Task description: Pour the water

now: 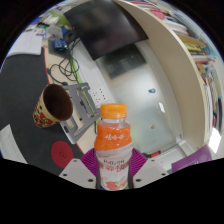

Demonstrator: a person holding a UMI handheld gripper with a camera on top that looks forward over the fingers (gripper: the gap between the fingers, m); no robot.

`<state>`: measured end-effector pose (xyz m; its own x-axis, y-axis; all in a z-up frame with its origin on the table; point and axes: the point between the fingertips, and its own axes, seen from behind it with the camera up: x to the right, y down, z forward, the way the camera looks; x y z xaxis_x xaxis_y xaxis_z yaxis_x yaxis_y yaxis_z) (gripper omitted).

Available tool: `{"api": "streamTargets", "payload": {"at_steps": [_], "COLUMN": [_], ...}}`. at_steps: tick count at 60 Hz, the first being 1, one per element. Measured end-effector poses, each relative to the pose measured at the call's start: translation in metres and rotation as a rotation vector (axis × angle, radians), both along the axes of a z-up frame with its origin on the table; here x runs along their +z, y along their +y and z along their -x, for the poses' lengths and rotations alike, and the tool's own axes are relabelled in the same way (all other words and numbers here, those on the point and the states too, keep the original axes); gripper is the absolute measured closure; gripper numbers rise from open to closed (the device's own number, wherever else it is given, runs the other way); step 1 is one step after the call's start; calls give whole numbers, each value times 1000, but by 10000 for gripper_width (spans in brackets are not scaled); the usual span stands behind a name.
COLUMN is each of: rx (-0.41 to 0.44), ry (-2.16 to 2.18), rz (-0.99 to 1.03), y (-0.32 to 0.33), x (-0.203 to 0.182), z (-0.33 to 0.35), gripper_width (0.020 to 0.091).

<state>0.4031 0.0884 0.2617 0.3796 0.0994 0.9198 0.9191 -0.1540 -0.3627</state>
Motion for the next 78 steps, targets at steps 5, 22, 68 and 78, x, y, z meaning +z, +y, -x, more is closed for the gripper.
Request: {"api": "streamTargets", "payload": {"at_steps": [5,22,68,78], "rx": [28,76,-31,-80], "ry": [-183,-745,429,897], "rz": [22,95,-18,-87], "y": [8,23,-13,-6], "x": [0,-2,49,41], "z": [19,37,59,40], "gripper_width": [736,737,732,733]}}
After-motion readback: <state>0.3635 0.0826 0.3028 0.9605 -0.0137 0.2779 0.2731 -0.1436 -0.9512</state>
